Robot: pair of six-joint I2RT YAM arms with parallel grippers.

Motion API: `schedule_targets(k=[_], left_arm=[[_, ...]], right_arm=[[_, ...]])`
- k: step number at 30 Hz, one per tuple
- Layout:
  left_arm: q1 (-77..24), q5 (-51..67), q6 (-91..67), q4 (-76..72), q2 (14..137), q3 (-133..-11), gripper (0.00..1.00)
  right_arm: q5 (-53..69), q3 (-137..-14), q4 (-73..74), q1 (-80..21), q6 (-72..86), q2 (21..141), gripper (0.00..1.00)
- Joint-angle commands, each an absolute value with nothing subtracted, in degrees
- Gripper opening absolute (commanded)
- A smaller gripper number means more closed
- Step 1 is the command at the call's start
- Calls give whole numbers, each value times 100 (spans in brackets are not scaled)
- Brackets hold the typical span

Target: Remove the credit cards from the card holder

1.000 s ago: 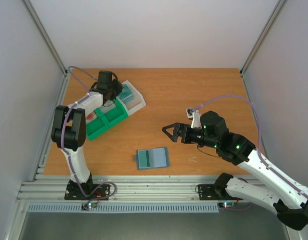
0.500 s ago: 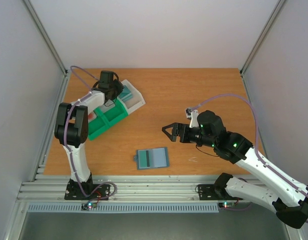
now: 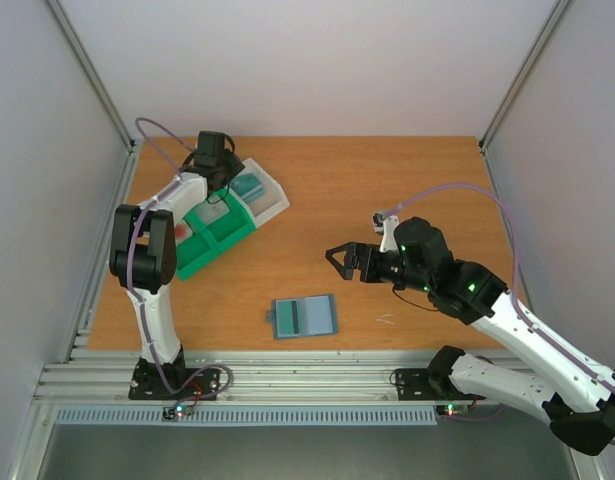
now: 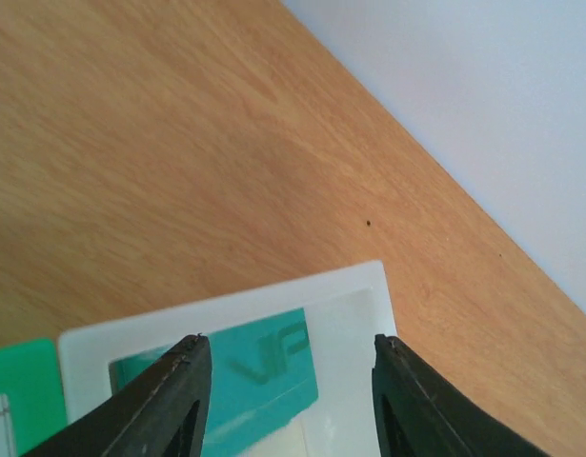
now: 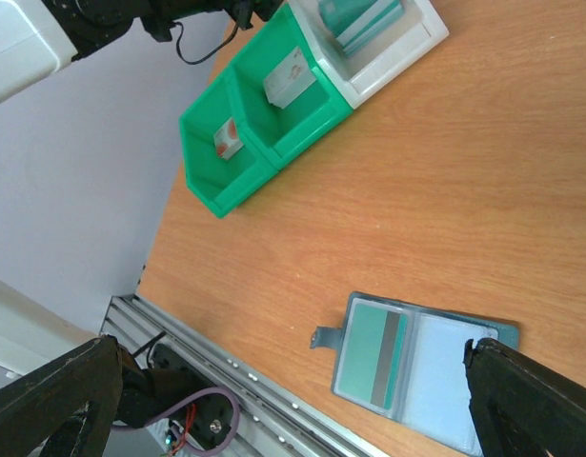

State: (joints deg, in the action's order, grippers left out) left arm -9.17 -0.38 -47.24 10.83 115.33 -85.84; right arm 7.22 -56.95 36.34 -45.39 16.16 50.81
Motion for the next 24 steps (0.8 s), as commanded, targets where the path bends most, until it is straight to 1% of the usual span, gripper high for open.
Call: schedule_targets(k=[1, 5, 9, 16, 19, 21, 23, 24], left_arm=[[-886, -621, -4491, 1323, 11556, -8908, 48], [-886, -808, -4351, 1557, 11465, -9079, 52], [-888, -812, -4158, 1633, 11321, -9084, 52], [-887, -344, -3596, 2019, 10987, -9054, 52], [-888, -73, -3215, 2127, 10696, -8812, 49], [-901, 172, -2951, 2211, 10464, -8653, 46], [-939, 351, -2606, 2406, 10336, -8589, 40], [-971, 390, -2441, 2517, 10302, -8569, 34]], right_arm=[[578, -5919, 3704, -4509, 1477, 5126, 99], [614, -5907, 3692, -4507, 1506, 5172, 99], [659, -5889, 3670, -4509, 1530, 5196, 98], [672, -5921, 3825, -4509, 1450, 5190, 98], [606, -5941, 4001, -4507, 1450, 5170, 98], [628, -5943, 4044, -4509, 1457, 5139, 98], [669, -5926, 4046, -4509, 1487, 5104, 98], [675, -5912, 4045, -4509, 1499, 5090, 99]])
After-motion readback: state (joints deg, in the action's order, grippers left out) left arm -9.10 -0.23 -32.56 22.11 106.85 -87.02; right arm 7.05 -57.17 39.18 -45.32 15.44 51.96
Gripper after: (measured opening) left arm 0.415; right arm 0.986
